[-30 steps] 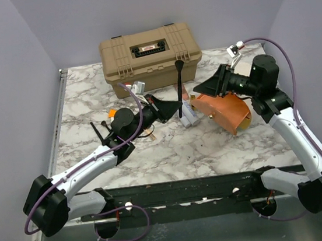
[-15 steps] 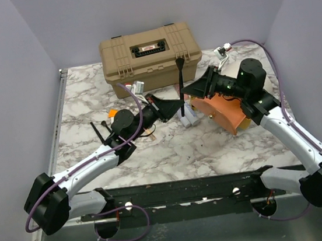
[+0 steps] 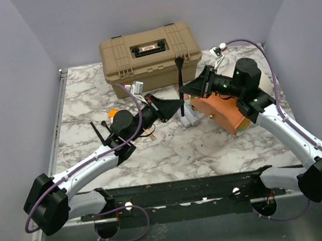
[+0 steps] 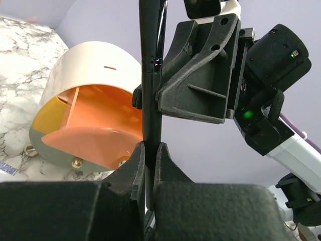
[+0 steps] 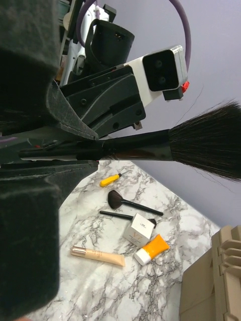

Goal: Organize the makeup
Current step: Pick up the makeup brush from the center of the board.

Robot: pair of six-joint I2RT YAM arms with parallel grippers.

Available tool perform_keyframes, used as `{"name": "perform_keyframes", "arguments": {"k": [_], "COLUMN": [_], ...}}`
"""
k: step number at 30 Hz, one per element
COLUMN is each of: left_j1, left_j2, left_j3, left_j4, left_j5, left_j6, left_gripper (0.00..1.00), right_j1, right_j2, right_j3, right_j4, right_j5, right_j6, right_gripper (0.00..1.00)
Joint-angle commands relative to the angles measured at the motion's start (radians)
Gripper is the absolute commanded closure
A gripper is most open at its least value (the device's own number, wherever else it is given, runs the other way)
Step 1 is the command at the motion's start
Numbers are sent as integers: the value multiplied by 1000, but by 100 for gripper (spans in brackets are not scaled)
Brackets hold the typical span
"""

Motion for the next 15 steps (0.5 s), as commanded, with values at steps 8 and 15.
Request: {"name": "perform_keyframes", "arguments": {"k": [8, 15], "left_j1": [-5, -5], "left_j2": [-18, -34], "left_j3": [-26, -48], "left_j4": [29, 24], "left_j5": [-22, -54], "left_j6": [-2, -3], "left_gripper": [72, 25], "right_j1": [7, 7], "right_j2": [2, -4], "right_j3": [36, 56], "right_j4": [-27, -82], "right_j5": [-19, 3], "right_j6": [-27, -62], "right_gripper": [93, 100]}}
